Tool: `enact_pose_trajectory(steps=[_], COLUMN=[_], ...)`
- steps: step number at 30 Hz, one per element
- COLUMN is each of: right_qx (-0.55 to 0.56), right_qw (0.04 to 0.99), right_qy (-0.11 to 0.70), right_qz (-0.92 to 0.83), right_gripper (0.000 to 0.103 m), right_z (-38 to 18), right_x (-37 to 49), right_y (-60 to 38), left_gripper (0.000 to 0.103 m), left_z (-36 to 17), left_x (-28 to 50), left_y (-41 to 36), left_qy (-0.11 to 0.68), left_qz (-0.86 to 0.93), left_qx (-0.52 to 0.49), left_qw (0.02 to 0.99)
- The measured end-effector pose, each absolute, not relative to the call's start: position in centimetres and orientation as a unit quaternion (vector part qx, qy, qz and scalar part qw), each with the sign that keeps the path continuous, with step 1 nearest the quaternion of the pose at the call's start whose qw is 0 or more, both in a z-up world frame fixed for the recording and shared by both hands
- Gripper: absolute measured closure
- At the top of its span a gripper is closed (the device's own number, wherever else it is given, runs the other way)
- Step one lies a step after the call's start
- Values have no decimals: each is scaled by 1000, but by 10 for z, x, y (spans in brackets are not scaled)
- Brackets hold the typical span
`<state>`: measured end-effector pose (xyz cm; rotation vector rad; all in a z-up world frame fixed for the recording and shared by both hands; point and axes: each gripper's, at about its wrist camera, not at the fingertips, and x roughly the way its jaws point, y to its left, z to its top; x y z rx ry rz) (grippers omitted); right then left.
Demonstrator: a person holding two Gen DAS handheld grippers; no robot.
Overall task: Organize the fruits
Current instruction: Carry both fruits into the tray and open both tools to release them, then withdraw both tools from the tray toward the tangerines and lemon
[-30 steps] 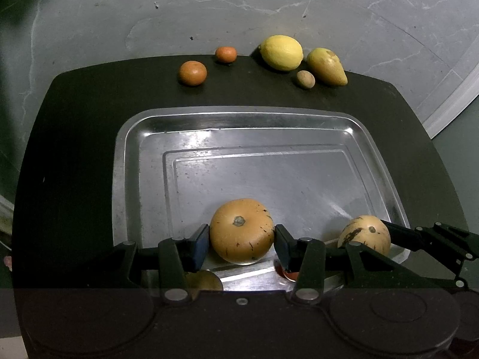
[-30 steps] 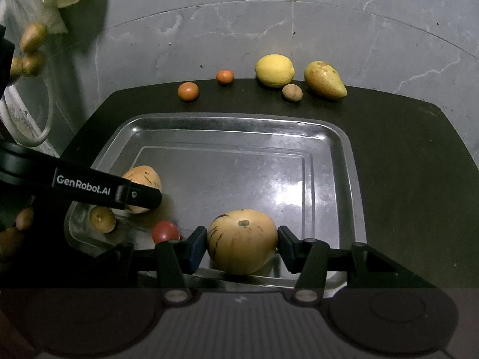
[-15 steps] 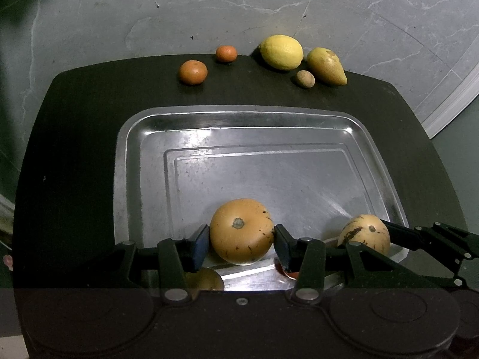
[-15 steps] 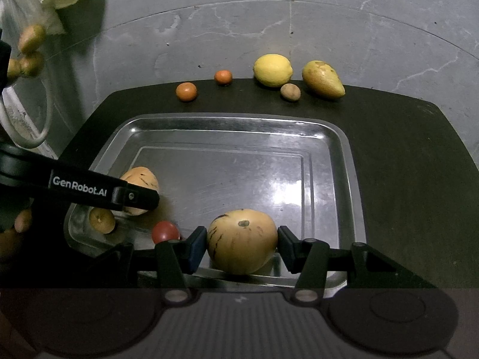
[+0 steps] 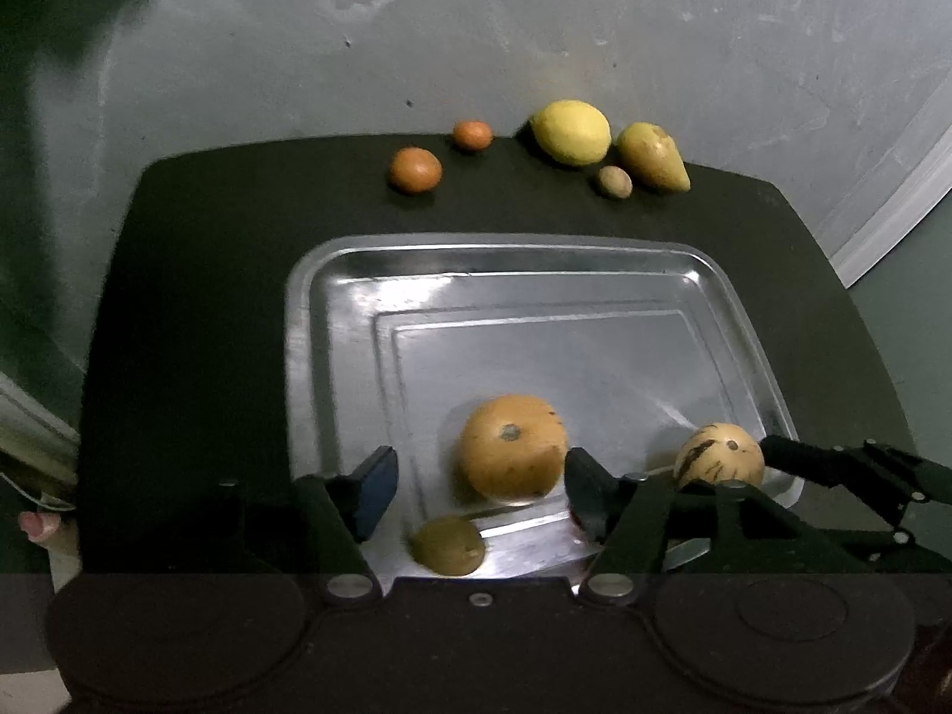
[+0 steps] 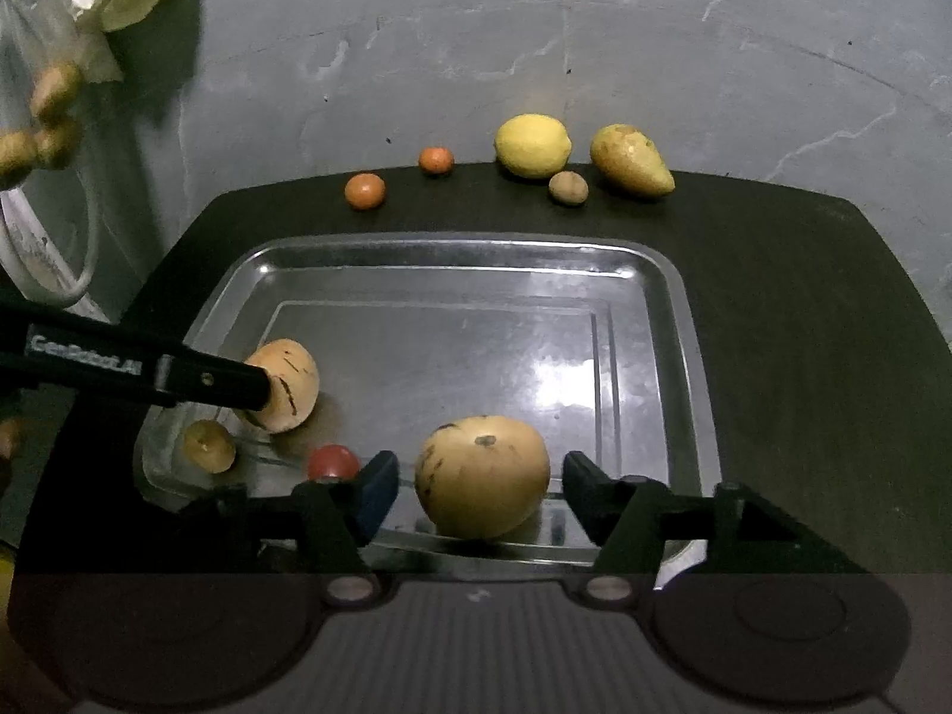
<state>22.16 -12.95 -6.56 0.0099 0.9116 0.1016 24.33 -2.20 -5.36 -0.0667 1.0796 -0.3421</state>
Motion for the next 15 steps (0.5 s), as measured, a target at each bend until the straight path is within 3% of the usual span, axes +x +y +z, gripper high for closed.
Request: enact_pose_trajectory(steps=[9,15], right_qx=[8,-3], right_qw=[892,877], right_qy=[450,479], right_qz=[42,16], right_gripper=[8,2], right_z=[-48,-48], right_x=[210,207], right_y=[-129,-120], left_gripper=[12,4], left_z=[-44,-49], left_x=[238,240], left_y=[21,44], left_qy=[516,525], left_qz=[-145,-137], left_qx=[-19,-1], left_qw=[844,840])
